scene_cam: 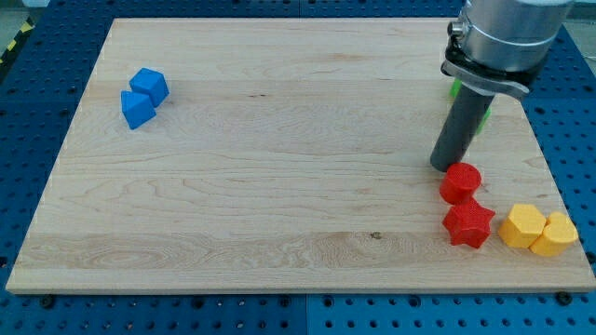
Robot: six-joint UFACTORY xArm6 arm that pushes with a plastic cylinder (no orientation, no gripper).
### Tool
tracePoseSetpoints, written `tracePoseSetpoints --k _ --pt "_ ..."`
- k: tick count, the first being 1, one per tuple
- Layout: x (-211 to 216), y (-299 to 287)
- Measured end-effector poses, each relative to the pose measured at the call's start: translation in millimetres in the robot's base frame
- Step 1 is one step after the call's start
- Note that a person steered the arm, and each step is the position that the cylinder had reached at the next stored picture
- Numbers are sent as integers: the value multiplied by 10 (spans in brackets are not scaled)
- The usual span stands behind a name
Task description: Nudge the blue cube towards center
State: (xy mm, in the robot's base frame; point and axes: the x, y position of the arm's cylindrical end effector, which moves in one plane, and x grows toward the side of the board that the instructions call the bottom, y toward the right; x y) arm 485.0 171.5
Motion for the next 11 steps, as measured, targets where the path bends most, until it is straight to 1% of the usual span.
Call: tracePoseSetpoints --k 2,3,5,7,8,9,10,11 --pt "83 33" --pt "-8 -115" --pt "-733 -1424" --pt "-1879 -2837" --pt "-1914 -3654" --pt "-1798 -4102" --pt "-1798 -4113" --pt "-1746 -4359"
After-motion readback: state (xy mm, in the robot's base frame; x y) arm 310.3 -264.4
